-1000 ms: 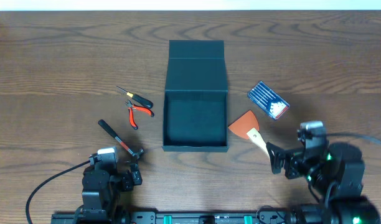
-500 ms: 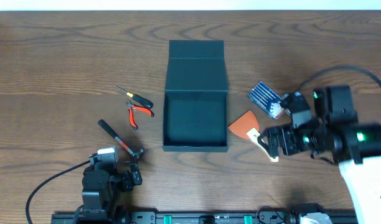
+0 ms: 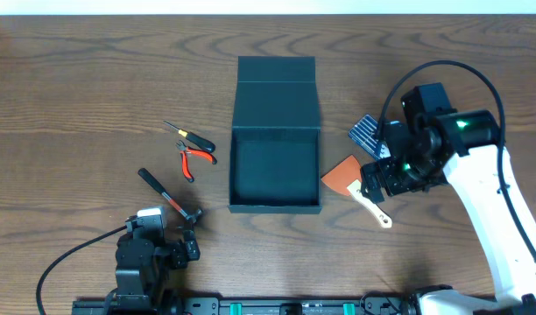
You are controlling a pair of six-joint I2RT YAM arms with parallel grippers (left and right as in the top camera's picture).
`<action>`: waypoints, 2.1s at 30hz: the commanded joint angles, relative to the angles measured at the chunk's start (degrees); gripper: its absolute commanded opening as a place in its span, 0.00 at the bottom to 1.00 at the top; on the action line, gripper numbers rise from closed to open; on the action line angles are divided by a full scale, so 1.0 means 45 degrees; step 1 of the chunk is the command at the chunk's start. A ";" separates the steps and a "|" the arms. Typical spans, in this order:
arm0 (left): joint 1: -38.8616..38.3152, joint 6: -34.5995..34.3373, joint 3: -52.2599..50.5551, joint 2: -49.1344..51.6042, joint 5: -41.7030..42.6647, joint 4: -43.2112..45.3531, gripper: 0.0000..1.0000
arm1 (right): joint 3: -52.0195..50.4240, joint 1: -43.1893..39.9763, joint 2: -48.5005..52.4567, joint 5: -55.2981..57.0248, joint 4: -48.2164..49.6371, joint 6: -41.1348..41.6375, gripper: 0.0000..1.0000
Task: Pack container
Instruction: 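Reach the right gripper to the orange scraper's wooden handle, then close the right gripper on the scraper handle and lift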
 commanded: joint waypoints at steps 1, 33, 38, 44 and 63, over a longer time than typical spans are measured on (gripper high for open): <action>0.0044 0.0170 -0.0374 -0.0073 -0.0151 -0.0549 0.99 | 0.0102 0.0223 0.0432 0.0306 0.0427 -0.0379 0.97; 0.0044 0.0170 -0.0374 -0.0073 -0.0151 -0.0549 0.99 | -0.5411 0.1554 0.2021 0.2176 0.6450 0.2025 0.99; 0.0044 0.0170 -0.0374 -0.0073 -0.0151 -0.0549 0.99 | -0.5425 0.1554 0.2851 0.2205 0.6732 0.2021 0.99; 0.0044 0.0170 -0.0374 -0.0073 -0.0151 -0.0549 0.99 | -0.5425 0.1554 0.3745 0.2205 0.6994 0.2239 0.86; 0.0044 0.0170 -0.0374 -0.0073 -0.0151 -0.0549 0.98 | -0.5119 0.1554 0.3993 0.2195 0.6863 0.2973 0.12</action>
